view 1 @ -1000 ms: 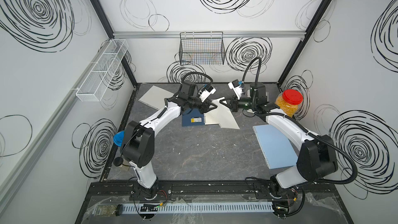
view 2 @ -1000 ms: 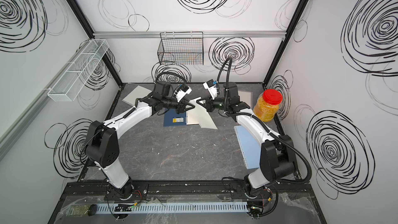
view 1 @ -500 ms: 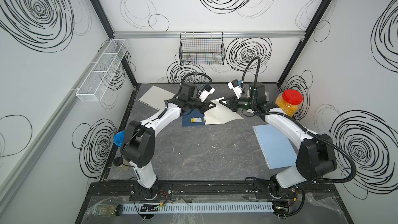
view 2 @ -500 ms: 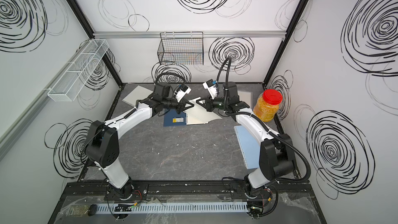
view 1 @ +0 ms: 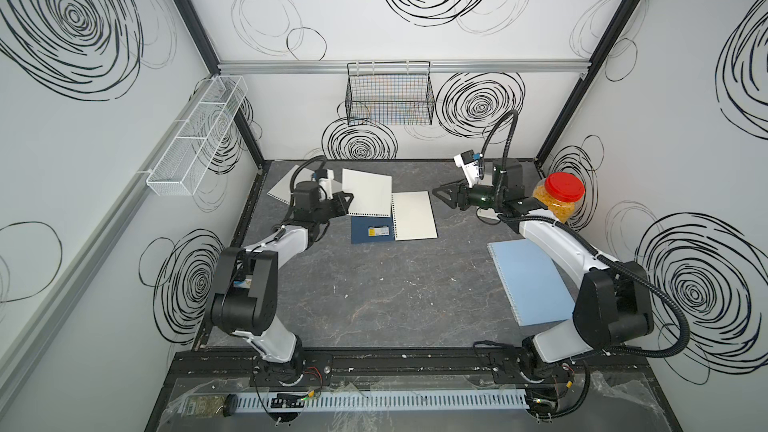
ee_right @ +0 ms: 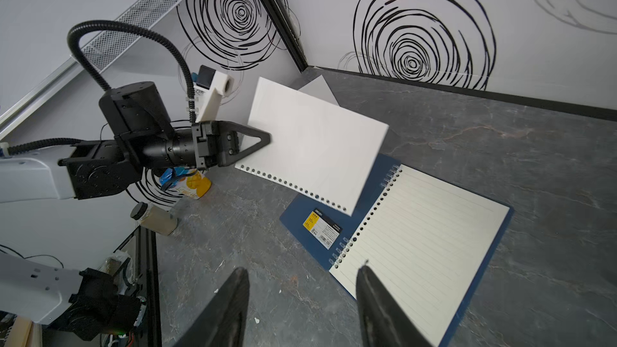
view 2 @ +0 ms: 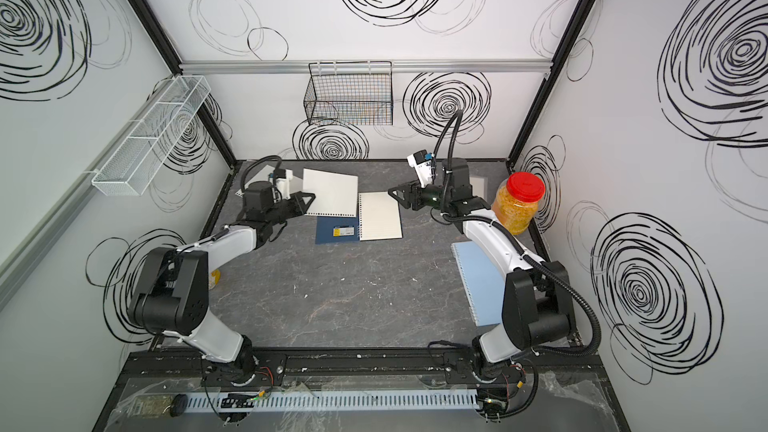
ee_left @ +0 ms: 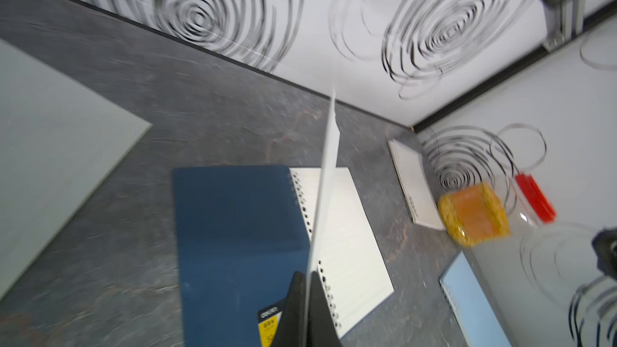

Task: Tear off pages from different notebooks
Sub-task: Place the paper at the center of the board.

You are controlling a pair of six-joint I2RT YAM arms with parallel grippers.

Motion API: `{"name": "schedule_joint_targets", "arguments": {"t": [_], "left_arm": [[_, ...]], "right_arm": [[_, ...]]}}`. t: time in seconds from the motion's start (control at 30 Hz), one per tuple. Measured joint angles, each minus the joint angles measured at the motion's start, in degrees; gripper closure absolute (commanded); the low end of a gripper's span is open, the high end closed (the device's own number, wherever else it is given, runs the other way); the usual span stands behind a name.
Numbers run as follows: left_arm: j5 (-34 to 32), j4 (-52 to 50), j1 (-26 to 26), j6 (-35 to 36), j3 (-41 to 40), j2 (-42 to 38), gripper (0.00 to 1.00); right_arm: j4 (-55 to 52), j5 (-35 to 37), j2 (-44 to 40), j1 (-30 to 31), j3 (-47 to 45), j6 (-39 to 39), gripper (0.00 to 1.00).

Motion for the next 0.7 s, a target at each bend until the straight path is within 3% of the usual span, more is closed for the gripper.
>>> {"name": "schedule_joint_targets", "arguments": {"t": [0.13,0.37,0.7], "left_arm": [[-5.7,5.8,5.5,-7.6,-6.6,-4.6,1.0],[-15.8,8.9,10.4,-14.6,-12.4,-10.8,1.0],[-14.6,14.7,16.6,-17.9,-13.0,-4.7,1.0]], "right_arm": [[0.5,0.1,-0.1,-0.2,-1.1,0.4,0.46],[0.8,0.1,-0.2,-0.2,-1.6,0.9,0.46],[0.8,0.1,-0.3,-0.2,-2.1,1.2,0.47]]}}
